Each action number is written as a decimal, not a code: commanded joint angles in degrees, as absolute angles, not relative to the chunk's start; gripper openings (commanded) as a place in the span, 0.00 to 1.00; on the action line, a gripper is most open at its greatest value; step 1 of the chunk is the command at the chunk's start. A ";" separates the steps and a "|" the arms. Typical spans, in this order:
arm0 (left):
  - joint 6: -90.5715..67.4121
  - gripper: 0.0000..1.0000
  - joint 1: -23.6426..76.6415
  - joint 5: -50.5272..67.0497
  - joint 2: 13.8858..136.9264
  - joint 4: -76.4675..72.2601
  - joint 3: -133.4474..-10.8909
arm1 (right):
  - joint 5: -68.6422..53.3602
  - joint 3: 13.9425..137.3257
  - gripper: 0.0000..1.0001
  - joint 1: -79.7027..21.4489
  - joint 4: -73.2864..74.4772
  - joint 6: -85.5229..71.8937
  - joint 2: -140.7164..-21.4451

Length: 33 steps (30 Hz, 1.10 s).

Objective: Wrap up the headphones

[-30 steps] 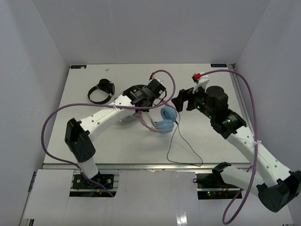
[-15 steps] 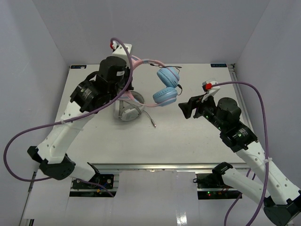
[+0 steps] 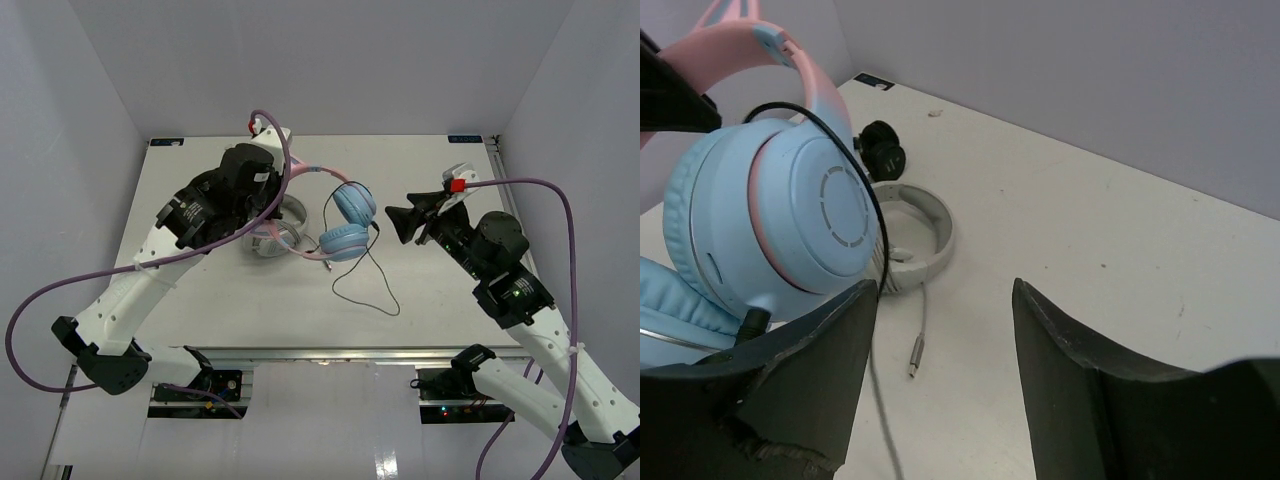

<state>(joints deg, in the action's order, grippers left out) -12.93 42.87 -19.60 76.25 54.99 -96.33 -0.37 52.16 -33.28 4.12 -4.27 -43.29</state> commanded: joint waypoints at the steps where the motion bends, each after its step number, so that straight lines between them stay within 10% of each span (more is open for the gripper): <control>1: -14.06 0.00 42.84 -15.79 73.23 50.03 -96.80 | -8.59 51.21 0.62 -33.31 -0.15 -3.20 -44.74; 22: -14.91 0.00 42.89 -7.51 71.24 48.29 -96.01 | -12.86 41.83 0.54 -33.31 -17.27 -4.97 -49.11; 28: -14.94 0.00 42.89 -12.71 71.97 48.76 -95.45 | 3.76 39.63 0.08 -33.06 -18.84 -9.34 -50.78; 33: -15.04 0.00 39.21 -21.63 75.78 52.20 -95.57 | 17.76 40.07 0.08 -24.94 -16.12 -16.84 -53.16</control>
<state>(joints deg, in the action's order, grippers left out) -13.02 42.26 -14.31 74.68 52.55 -95.11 2.34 39.46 -31.29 -14.95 -9.95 -51.66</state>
